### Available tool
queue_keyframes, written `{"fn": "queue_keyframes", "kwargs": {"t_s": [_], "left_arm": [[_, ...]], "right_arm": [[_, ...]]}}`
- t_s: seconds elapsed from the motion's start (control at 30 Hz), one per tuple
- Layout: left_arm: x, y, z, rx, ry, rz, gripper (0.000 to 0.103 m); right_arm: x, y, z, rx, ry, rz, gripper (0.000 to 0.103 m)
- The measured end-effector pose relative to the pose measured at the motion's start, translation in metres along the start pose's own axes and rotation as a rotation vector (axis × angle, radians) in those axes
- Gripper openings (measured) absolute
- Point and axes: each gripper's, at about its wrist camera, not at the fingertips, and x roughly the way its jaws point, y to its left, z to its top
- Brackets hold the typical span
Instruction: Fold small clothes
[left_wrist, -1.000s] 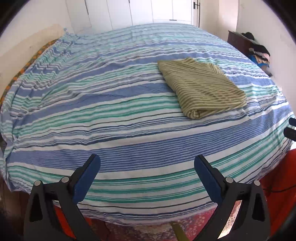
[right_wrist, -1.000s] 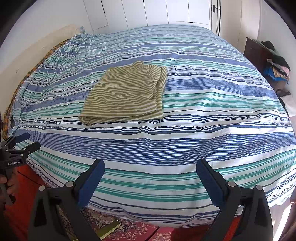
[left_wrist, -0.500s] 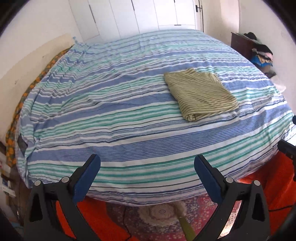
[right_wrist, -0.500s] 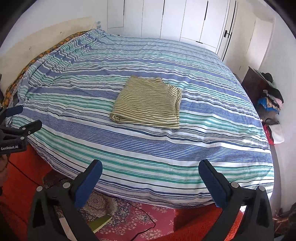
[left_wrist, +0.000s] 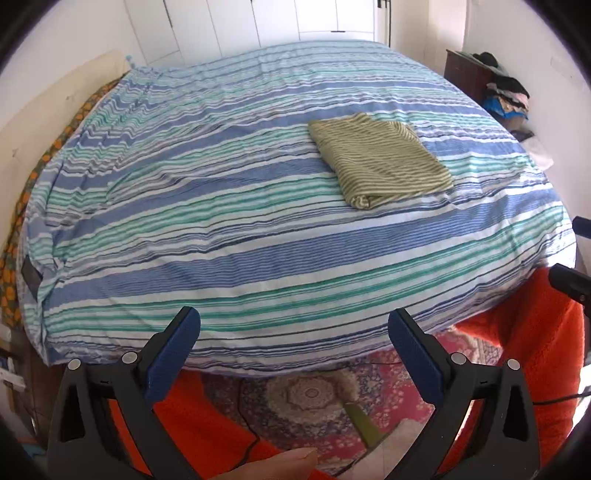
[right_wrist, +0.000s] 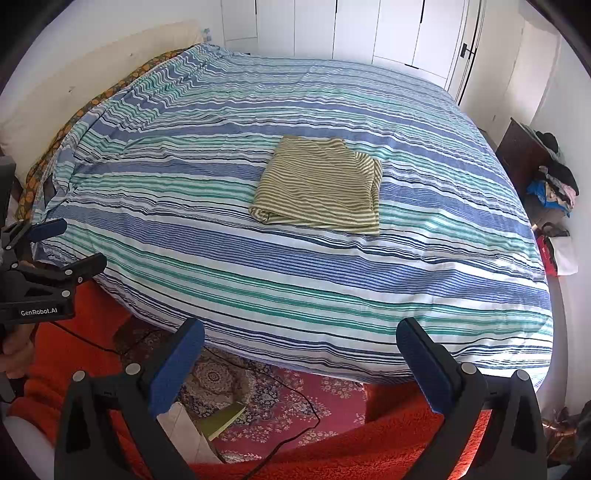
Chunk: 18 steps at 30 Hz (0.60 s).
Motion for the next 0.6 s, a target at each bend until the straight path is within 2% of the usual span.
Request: {"fn": "queue_keyframes", "kwargs": {"t_s": [0.13, 0.33, 0.6], "left_arm": [[-0.001, 0.003, -0.006, -0.007, 0.043, -0.025, 0.102], [-0.006, 0.003, -0.007, -0.007, 0.102, -0.032, 0.102], [-0.016, -0.001, -0.001, -0.006, 0.054, -0.001, 0.102]], "right_arm": [[0.007, -0.003, -0.004, -0.001, 0.025, -0.035, 0.102], [0.003, -0.001, -0.003, -0.014, 0.071, -0.024, 0.102], [-0.015, 0.001, 0.004, -0.005, 0.071, 0.018, 0.102]]}}
